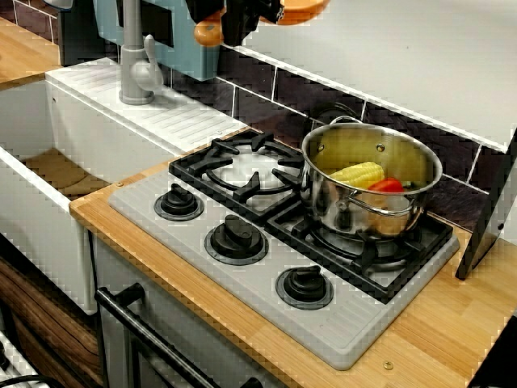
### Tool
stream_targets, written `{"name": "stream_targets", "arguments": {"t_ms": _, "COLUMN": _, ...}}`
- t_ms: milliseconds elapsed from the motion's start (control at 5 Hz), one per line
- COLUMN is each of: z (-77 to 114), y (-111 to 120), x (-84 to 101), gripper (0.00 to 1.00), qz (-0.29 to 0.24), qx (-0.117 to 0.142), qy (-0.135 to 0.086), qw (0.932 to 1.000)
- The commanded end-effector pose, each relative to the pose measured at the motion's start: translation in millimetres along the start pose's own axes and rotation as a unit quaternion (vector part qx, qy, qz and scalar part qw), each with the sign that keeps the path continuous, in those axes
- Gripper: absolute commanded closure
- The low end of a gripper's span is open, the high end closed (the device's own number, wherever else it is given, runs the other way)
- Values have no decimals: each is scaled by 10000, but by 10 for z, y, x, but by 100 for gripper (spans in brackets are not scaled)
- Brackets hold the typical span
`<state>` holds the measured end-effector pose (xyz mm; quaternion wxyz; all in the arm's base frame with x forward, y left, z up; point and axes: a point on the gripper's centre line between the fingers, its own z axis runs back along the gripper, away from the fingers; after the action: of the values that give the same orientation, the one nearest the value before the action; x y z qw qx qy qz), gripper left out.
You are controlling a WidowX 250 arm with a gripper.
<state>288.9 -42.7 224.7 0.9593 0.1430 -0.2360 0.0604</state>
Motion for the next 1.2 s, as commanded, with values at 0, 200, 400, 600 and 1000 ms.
{"name": "stream_targets", "arguments": {"t_ms": 0, "z": 105, "y": 34, "x": 182, "gripper": 100, "qz": 59, "qx": -72, "qy": -194, "qw": 9998}}
{"name": "stream_targets", "arguments": {"t_ms": 200, "z": -13, "y": 89, "x": 128, "gripper": 100, "qz": 106, "qx": -143, "qy": -40, "qw": 9998}}
{"name": "stream_targets", "arguments": {"t_ms": 400, "z": -204, "y": 70, "x": 24, "gripper": 100, "qz": 24, "qx": -41, "qy": 76, "qw": 10000}}
{"name": "stream_targets", "arguments": {"t_ms": 600, "z": -389, "y": 106, "x": -59, "gripper": 100, "qz": 42, "qx": -7, "qy": 202, "qw": 9998}}
{"name": "stream_targets", "arguments": {"t_ms": 1000, "z": -641, "y": 220, "x": -159, "gripper": 100, "qz": 143, "qx": -105, "qy": 276, "qw": 9995}}
